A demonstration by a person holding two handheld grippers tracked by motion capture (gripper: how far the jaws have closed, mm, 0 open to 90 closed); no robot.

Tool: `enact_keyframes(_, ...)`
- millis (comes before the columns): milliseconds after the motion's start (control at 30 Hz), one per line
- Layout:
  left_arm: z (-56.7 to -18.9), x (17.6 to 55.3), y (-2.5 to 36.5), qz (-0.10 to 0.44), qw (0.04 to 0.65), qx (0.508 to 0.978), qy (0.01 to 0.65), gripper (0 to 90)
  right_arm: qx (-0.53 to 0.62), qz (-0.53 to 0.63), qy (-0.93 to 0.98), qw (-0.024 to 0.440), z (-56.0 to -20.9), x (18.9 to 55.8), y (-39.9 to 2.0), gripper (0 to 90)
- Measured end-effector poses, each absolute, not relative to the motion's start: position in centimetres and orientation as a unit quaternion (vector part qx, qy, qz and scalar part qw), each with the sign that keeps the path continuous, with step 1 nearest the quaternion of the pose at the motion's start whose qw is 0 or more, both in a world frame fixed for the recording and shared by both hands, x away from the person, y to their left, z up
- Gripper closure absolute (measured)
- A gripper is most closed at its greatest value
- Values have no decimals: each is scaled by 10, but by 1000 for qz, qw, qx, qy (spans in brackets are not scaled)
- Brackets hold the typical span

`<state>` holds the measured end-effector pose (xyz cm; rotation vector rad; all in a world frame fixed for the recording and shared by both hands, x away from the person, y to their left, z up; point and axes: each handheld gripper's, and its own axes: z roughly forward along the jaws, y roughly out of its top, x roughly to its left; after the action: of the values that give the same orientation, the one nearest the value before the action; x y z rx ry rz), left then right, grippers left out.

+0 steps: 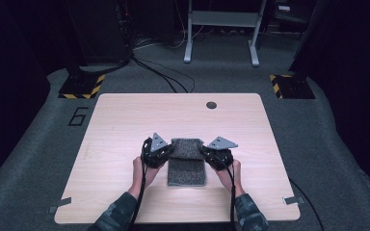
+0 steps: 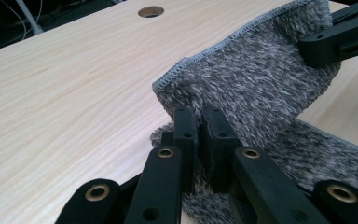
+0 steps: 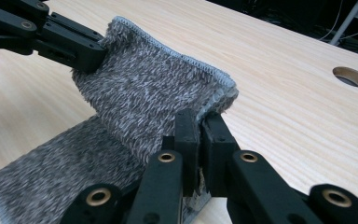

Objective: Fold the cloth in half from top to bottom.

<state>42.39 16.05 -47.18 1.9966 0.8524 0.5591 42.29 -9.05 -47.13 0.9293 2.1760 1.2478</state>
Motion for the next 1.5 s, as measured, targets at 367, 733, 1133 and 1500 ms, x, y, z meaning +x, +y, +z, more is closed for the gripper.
enact_keyframes(367,-487,411,159,209,429,809,344,844,327,440,806,224,-488,408,-92,860)
enact_keyframes(733,-496,404,162,199,424,811,352,838,322,428,816,216,-497,400,-92,857)
enact_keyframes(1133,-502,398,169,157,420,816,366,613,332,427,818,196,-501,391,-99,723)
enact_keyframes(1500,-478,418,178,139,429,813,369,372,373,450,797,154,-476,406,-118,444)
